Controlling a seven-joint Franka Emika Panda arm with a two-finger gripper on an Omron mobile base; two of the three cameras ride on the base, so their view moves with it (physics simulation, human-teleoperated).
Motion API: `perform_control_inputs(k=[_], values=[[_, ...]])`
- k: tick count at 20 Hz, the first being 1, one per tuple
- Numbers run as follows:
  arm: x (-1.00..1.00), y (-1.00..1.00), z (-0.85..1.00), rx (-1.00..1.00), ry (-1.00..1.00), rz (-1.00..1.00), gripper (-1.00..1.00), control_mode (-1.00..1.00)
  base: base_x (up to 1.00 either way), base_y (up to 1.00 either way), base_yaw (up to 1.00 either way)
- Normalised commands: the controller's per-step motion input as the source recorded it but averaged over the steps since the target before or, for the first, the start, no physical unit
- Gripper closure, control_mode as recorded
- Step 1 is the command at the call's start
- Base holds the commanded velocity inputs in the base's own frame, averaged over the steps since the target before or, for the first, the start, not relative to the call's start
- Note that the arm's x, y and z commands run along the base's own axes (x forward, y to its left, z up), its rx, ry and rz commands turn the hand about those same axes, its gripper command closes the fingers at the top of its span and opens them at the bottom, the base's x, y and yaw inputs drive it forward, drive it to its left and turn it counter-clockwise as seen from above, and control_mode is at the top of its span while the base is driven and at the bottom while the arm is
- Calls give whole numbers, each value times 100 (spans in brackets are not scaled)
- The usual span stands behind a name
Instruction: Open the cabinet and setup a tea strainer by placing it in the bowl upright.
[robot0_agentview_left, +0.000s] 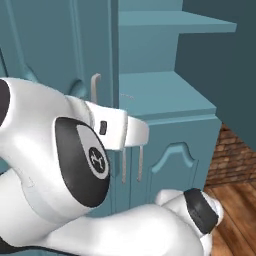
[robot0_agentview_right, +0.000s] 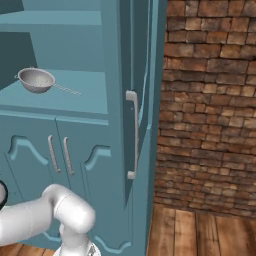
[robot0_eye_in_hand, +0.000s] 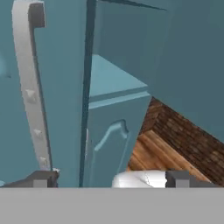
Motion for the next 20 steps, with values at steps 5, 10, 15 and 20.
perform_control_inputs(k=[5, 10, 15, 20], values=[[-28, -73, 6, 44, -1, 5, -100, -100, 0, 0, 0], [-72, -69, 21, 48, 1, 0, -100, -100, 0, 0, 0], [-60, -57, 20, 48, 14, -2, -100, -100, 0, 0, 0], [-54, -48, 36, 50, 26, -3, -100, -100, 0, 0, 0]])
